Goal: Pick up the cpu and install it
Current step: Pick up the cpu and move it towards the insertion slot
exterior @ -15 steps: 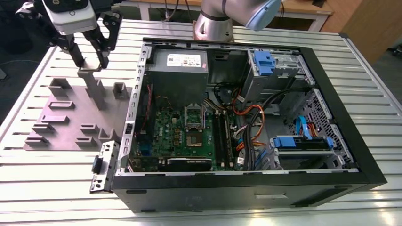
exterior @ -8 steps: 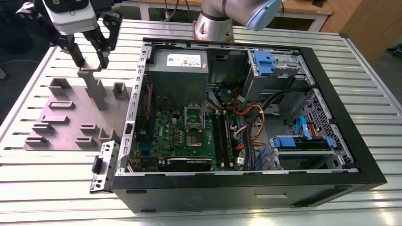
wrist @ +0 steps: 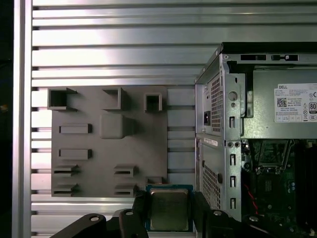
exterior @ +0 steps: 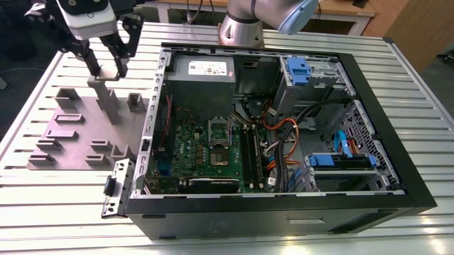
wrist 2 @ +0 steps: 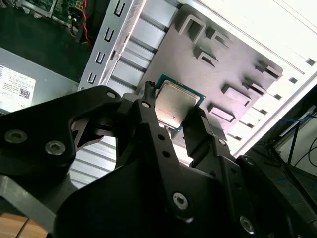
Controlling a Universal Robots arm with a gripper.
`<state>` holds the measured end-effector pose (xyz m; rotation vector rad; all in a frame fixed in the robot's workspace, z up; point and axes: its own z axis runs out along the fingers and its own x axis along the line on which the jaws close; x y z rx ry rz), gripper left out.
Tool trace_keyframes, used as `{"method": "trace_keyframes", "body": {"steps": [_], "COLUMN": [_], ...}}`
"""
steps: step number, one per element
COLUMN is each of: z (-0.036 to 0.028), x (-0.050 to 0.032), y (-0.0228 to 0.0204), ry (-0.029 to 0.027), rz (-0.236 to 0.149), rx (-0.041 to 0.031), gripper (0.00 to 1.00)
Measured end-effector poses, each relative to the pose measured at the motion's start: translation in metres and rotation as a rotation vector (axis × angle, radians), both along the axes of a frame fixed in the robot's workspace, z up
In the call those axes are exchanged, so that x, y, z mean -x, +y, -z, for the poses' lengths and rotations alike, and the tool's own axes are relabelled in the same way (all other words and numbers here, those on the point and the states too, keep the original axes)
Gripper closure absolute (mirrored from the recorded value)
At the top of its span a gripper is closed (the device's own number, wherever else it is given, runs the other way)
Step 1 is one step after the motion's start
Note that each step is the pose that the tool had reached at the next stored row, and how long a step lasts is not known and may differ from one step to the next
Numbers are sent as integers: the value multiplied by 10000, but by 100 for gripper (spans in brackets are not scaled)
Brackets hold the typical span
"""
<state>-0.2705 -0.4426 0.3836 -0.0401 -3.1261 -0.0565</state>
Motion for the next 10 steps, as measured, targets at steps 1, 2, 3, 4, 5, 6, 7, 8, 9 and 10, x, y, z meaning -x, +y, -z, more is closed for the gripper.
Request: {"method": "trace_keyframes", "body": {"steps": [1, 2, 3, 4, 5, 6, 7, 8, 9, 10], "z": [0, 1, 1, 2, 4, 5, 6, 8, 10, 11], "x": [-12, -29, -46, -61, -69, -72, -73, -74, -75, -75], "y": [0, 0, 0, 0, -2, -5, -13, -23, -33, -41], "ry": [0, 0, 0, 0, -1, 0, 0, 1, 0, 0], "rz": [0, 1, 0, 0, 0, 0, 0, 0, 1, 0], "rx": [0, -1, 0, 0, -1, -1, 0, 0, 0, 0], "gripper": [53, 53, 53, 53, 53, 53, 53, 53, 53, 53]}}
